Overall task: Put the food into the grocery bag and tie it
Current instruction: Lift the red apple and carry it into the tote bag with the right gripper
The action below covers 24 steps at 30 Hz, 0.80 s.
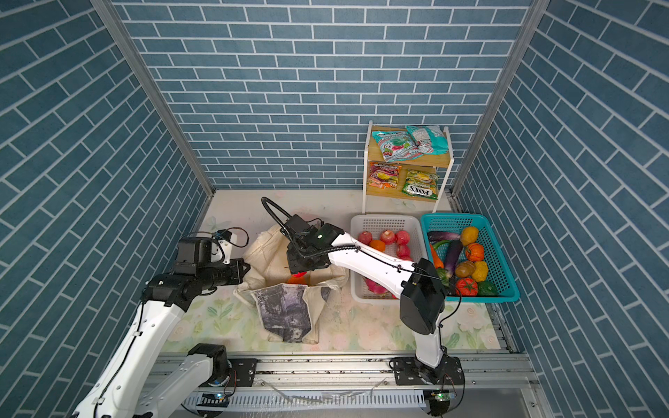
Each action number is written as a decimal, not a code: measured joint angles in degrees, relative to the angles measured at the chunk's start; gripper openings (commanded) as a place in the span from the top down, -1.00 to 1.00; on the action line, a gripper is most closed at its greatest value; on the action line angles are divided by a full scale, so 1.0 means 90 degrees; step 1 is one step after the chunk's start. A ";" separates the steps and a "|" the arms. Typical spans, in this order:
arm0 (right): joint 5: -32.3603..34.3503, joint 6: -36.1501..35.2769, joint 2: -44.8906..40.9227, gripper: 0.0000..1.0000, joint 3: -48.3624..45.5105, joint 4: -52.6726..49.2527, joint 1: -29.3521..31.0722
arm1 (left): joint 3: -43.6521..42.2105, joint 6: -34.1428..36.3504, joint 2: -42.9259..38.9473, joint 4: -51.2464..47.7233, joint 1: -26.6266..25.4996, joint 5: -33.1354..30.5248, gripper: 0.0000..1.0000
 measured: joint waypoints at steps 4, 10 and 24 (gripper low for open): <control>0.0204 -0.0104 0.0034 0.02 0.0012 0.0010 0.0102 | 0.0000 0.0000 0.0000 0.0000 0.0000 0.0000 1.00; 0.0855 -0.0330 -0.0041 0.01 0.0012 -0.0104 0.0240 | 0.0000 0.0000 0.0000 0.0000 0.0000 0.0000 1.00; 0.0865 -0.0945 -0.0097 0.00 0.0328 -0.0301 0.0529 | 0.0000 0.0000 0.0000 0.0000 0.0005 0.0022 1.00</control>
